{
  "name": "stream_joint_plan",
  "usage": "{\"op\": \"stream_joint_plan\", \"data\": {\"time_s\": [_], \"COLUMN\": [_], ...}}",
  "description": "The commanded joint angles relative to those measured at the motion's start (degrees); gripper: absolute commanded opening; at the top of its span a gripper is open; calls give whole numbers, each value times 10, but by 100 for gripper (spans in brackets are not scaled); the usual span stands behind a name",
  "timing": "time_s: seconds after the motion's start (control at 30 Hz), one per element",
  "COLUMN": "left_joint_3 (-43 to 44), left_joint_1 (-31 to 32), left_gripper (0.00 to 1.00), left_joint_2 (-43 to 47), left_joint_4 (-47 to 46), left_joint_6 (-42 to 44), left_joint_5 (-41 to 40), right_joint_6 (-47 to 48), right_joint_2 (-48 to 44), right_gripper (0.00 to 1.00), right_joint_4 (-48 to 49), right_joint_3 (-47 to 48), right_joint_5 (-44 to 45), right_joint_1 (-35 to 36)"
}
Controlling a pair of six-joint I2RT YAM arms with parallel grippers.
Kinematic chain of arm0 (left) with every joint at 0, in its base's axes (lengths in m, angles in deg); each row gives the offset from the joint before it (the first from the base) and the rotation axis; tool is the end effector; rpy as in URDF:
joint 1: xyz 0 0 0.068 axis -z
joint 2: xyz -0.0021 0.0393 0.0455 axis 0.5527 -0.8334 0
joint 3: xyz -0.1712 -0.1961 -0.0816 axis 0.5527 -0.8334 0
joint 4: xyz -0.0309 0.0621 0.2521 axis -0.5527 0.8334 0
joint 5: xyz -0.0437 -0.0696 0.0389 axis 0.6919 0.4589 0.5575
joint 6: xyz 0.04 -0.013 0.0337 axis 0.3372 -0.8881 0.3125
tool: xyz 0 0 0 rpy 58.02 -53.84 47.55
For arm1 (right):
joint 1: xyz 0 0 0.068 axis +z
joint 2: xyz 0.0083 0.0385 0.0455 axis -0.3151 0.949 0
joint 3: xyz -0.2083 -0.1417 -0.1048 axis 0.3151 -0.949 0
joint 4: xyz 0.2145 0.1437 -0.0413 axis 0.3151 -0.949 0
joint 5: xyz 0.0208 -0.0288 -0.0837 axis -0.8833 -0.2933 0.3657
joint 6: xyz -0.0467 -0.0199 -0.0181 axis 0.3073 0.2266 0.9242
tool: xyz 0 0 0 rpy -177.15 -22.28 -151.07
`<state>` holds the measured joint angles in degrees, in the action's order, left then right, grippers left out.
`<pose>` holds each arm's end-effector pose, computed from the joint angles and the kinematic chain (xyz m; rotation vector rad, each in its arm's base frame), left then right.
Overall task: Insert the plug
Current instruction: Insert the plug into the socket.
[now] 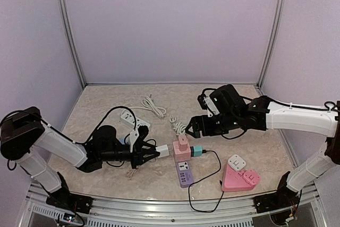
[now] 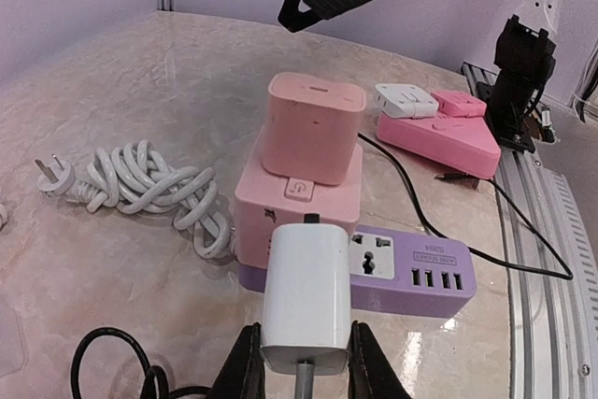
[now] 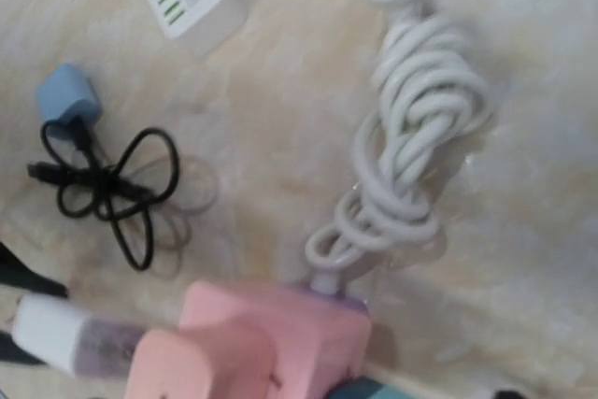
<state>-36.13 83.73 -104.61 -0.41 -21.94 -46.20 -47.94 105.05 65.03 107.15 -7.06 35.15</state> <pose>0.1565 -0.2080 0.1461 1.0724 1.6260 -0.9422 0.1844 0.2497 0.2661 -0.3357 2.4621 0.7545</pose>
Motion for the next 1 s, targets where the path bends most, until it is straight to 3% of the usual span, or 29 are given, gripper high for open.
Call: {"op": "stream_joint_plan", "data": {"time_s": [0.0,0.1,0.33,0.53,0.97], "left_joint_3": [33,23,14,34,20], "left_joint_1": [-16,-21,-49,-46,-50], "left_gripper": [0,0,0,0,0], "left_joint_2": [-82,-120,-168,-181,-188], "left_joint_4": [-139,-198,-208,-210,-156], "left_joint_6": [-21,13,67,68,137], "left_joint_5": [27,74,122,66,98], "right_joint_6": [14,-6,11,-12,-8], "right_joint_2": [-11,-3,-3,28,49], "right_gripper": [81,80,78,71,66], "right_joint_4": [56,70,102,119,136], "right_joint_3": [-10,-17,-47,-64,-65], "right_joint_5": [-51,-66,-94,-124,-163], "right_joint_1": [-35,-44,-46,-64,-67]}}
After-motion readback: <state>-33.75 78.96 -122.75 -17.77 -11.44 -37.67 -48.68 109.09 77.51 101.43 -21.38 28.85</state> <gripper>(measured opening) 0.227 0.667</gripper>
